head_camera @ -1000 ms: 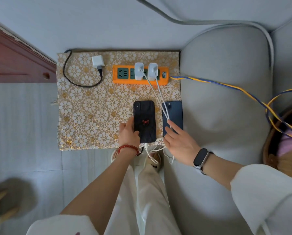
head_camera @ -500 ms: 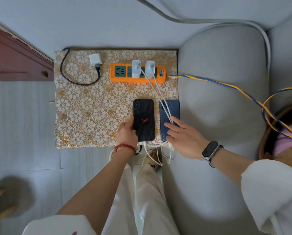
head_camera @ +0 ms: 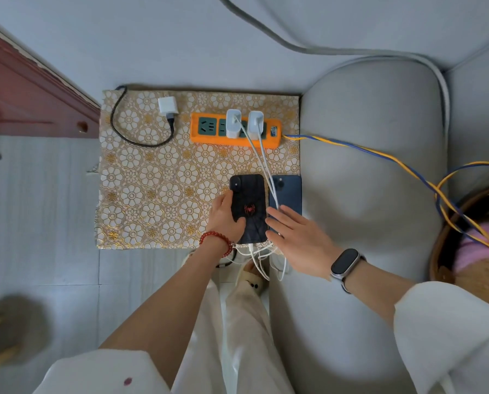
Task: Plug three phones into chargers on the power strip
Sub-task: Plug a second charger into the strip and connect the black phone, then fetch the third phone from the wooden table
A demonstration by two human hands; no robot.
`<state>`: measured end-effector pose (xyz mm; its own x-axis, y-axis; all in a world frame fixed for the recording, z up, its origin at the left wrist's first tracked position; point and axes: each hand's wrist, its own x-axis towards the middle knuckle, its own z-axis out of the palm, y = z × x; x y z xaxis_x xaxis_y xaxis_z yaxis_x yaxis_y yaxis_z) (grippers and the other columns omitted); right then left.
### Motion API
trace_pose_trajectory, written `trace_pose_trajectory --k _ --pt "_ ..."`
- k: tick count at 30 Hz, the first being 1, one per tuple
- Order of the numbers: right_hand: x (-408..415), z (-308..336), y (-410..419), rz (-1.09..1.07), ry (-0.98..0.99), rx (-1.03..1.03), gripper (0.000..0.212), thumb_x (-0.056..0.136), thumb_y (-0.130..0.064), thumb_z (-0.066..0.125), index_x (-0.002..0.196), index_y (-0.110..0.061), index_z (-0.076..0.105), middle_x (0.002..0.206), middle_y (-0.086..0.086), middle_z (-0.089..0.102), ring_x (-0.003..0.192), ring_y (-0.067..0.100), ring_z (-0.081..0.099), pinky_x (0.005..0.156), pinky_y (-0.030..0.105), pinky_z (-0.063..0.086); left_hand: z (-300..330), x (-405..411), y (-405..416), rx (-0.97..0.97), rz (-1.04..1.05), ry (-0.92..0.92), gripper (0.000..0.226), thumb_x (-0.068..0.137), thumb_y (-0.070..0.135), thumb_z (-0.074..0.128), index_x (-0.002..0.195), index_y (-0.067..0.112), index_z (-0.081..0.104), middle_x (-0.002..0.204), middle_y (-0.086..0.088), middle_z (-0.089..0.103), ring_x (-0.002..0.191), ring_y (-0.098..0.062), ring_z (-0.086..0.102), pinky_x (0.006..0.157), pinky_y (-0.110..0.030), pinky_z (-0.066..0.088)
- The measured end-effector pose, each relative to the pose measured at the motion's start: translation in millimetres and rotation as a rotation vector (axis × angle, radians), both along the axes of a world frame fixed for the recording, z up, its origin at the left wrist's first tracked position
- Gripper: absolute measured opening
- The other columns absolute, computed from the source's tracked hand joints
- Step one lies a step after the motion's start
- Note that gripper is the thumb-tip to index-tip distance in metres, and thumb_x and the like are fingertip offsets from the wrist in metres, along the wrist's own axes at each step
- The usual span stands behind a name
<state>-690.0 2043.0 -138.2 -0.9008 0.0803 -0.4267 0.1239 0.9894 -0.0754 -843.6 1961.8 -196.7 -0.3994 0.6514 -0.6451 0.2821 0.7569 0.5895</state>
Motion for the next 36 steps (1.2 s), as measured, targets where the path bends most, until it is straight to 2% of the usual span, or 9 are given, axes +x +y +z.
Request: trace_pose_trajectory --k 3,5,7,10,12,14,24,30,36 --pt "-6 4 -5 -0.039 -0.059 -0.092 0.033 0.081 -0.011 0.058 0.114 -0.006 0.06 0.131 0.015 0.055 0.132 0.033 0.039 0.114 0.044 0.019 14 -7 -8 -0.024 0.026 0.044 0.062 0.085 0.015 0.055 0.14 0.013 0.029 0.14 -0.014 0.036 0.127 -0.032 0.037 0.107 -0.044 0.034" --pt "-15 11 -8 -0.196 -0.051 -0.215 0.04 0.088 -0.009 0.047 0.128 -0.008 0.049 0.141 0.012 0.044 0.137 0.03 0.031 0.118 0.041 0.009 28 -13 -20 -0.038 0.087 0.109 0.056 0.087 0.018 0.053 0.139 0.011 0.033 0.142 -0.014 0.036 0.129 -0.032 0.034 0.107 -0.044 0.033" --pt "-27 26 -13 -0.394 0.074 -0.331 0.039 0.089 -0.008 0.044 0.128 -0.009 0.05 0.137 0.01 0.05 0.13 0.027 0.04 0.114 0.038 0.022 49 -19 -40 -0.035 0.157 0.183 0.05 0.088 0.018 0.051 0.136 0.01 0.038 0.141 -0.014 0.038 0.129 -0.031 0.036 0.107 -0.046 0.034" --pt "-54 57 -27 -0.596 0.187 -0.476 0.035 0.091 -0.008 0.04 0.124 -0.008 0.053 0.129 0.009 0.056 0.12 0.025 0.049 0.095 0.036 0.043 88 -33 -76 -0.008 0.267 0.248 0.044 0.089 0.018 0.05 0.132 0.011 0.043 0.138 -0.013 0.041 0.127 -0.031 0.038 0.105 -0.047 0.035" --pt "-75 82 -44 -0.629 0.184 -0.564 0.034 0.093 -0.009 0.038 0.123 -0.008 0.054 0.127 0.01 0.056 0.116 0.025 0.051 0.09 0.034 0.045 117 -44 -104 0.013 0.336 0.291 0.042 0.089 0.018 0.051 0.13 0.01 0.046 0.137 -0.014 0.044 0.126 -0.03 0.04 0.106 -0.045 0.035" --pt "-96 105 -63 -0.629 0.186 -0.635 0.033 0.095 -0.012 0.037 0.124 -0.009 0.053 0.128 0.01 0.056 0.117 0.023 0.053 0.095 0.034 0.046 145 -56 -131 0.021 0.387 0.338 0.041 0.089 0.019 0.051 0.129 0.01 0.048 0.136 -0.013 0.046 0.126 -0.03 0.04 0.106 -0.044 0.035" --pt "-200 225 -252 -0.314 0.245 -0.67 0.032 0.095 -0.013 0.04 0.123 -0.007 0.055 0.126 0.012 0.06 0.117 0.025 0.054 0.097 0.033 0.042 273 -108 -360 0.056 0.657 0.684 0.042 0.09 0.025 0.05 0.131 0.016 0.046 0.135 -0.008 0.048 0.124 -0.029 0.042 0.102 -0.044 0.035" --pt "-235 257 -466 -0.092 0.286 -0.669 0.03 0.093 -0.009 0.042 0.117 -0.005 0.059 0.122 0.015 0.062 0.116 0.028 0.055 0.098 0.033 0.038 312 -86 -594 -0.031 0.942 0.779 0.044 0.089 0.024 0.052 0.132 0.016 0.046 0.136 -0.009 0.047 0.125 -0.03 0.04 0.1 -0.043 0.034" --pt "-239 267 -696 0.301 0.132 -0.712 0.03 0.094 -0.014 0.04 0.117 -0.01 0.059 0.125 0.01 0.061 0.118 0.026 0.052 0.096 0.028 0.034 331 -1 -827 -0.198 1.391 0.819 0.042 0.089 0.023 0.051 0.13 0.012 0.047 0.133 -0.011 0.05 0.123 -0.029 0.044 0.1 -0.042 0.038"
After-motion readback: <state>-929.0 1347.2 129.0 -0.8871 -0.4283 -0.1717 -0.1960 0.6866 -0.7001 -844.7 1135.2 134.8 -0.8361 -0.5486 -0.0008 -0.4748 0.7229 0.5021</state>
